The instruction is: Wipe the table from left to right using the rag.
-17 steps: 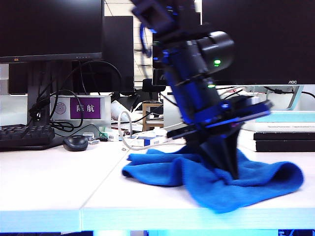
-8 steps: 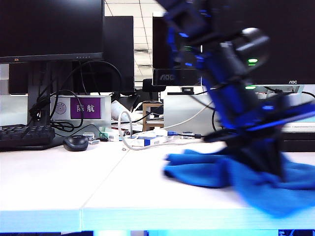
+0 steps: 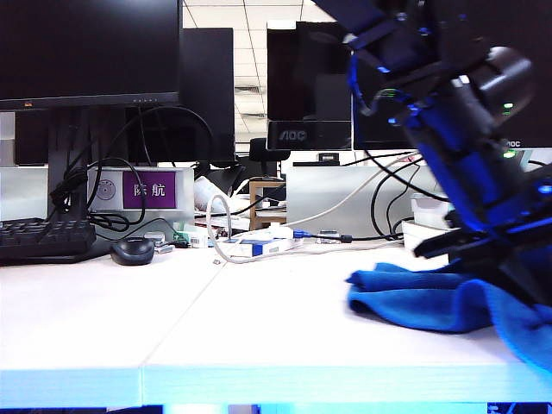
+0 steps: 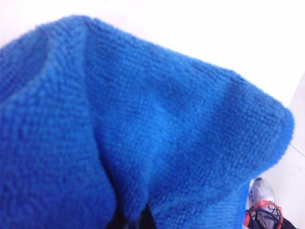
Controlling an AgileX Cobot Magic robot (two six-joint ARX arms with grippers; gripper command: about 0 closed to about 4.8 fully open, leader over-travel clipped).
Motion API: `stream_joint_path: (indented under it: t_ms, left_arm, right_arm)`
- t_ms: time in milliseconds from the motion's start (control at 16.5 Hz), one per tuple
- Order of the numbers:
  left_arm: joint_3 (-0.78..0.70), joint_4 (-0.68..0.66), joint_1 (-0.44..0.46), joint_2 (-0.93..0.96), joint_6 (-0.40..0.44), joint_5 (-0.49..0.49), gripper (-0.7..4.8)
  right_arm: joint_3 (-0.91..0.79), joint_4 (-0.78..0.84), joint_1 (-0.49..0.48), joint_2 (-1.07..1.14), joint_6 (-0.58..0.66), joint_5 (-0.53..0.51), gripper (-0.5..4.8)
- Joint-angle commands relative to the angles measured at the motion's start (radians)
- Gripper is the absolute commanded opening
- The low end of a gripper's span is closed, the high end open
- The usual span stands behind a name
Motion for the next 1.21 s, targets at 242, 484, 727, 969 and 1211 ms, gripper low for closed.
stream_joint_path:
  t_ms: [242,484,727,969,1211]
  left_arm:
    - [0.002,0.06,-0.023,0.039,-0.084,0.02,-0.05]
    - [0.002,0.129,-0.034,0.055,-0.122,0.041,-0.05]
    - [0.002,0.204,-0.039,0.058,-0.166,0.047,-0.05]
    - [0.003,0.275,-0.039,0.058,-0.212,0.064,-0.05]
    - [0.003,0.343,-0.039,0.058,-0.248,0.082,-0.05]
  right_arm:
    - [0.005,0.018,0.002,-0.003,0.004,-0.004,-0.01]
    - [0.005,0.017,0.002,-0.003,0.004,-0.011,-0.01]
    - [0.005,0.018,0.002,-0.003,0.004,-0.027,-0.01]
    - [0.005,0.018,0.002,-0.003,0.004,-0.027,-0.01]
    - [0.005,0.017,0.002,-0.003,0.004,-0.027,-0.01]
